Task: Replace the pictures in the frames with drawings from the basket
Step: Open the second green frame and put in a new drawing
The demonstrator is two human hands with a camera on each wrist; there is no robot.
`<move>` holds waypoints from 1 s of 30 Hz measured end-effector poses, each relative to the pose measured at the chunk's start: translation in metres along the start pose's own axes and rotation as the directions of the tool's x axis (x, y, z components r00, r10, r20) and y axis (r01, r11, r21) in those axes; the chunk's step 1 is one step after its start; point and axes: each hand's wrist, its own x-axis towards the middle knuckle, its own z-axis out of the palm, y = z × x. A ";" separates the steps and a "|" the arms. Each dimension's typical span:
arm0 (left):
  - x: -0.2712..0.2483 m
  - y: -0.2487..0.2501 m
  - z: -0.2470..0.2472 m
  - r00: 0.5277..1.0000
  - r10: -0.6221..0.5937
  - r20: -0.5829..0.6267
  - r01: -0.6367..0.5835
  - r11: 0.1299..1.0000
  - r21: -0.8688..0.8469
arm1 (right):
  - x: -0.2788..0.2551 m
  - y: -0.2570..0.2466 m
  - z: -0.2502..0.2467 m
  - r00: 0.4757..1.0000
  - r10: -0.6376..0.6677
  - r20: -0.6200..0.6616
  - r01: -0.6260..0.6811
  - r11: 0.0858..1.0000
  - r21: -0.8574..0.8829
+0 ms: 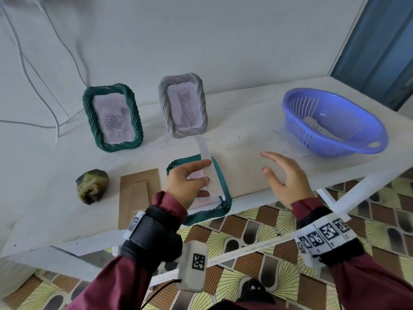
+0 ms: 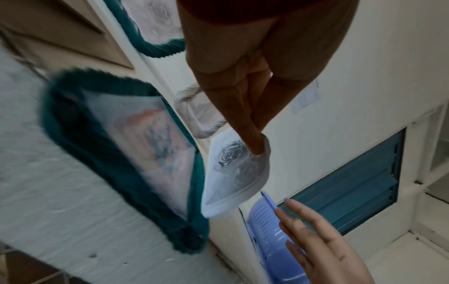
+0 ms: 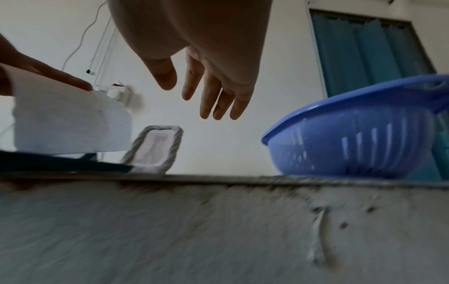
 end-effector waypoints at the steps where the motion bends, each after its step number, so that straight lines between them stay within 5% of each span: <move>1: 0.004 0.002 0.007 1.000 0.009 0.006 -0.009 1.000 -0.004 | 0.009 0.008 -0.012 0.999 -0.017 -0.032 0.015 0.999 -0.045; 9: 0.040 0.007 0.082 0.998 0.063 -0.032 -0.059 0.992 0.108 | 0.062 0.068 -0.087 0.998 0.056 -0.020 -0.059 0.912 -0.405; 13: 0.062 0.002 0.112 0.994 0.091 -0.065 -0.068 0.953 0.296 | 0.069 0.084 -0.105 0.992 0.046 0.114 -0.002 0.932 -0.361; 22: 0.093 0.001 0.168 1.000 -0.017 0.012 0.012 0.937 0.350 | 0.083 0.095 -0.125 0.980 0.072 0.187 -0.020 0.963 -0.270; 26: 0.111 0.015 0.193 0.998 0.020 0.052 -0.021 0.999 0.035 | 0.091 0.104 -0.135 0.989 0.035 0.147 -0.010 0.986 -0.165; 28: 0.123 0.017 0.203 0.998 -0.054 0.016 0.056 0.981 -0.188 | 0.095 0.108 -0.139 0.991 0.022 0.133 -0.005 0.992 -0.127; 30: 0.139 0.010 0.211 0.989 -0.136 -0.052 0.123 0.971 -0.204 | 0.098 0.109 -0.142 0.994 -0.004 0.110 0.014 0.995 -0.097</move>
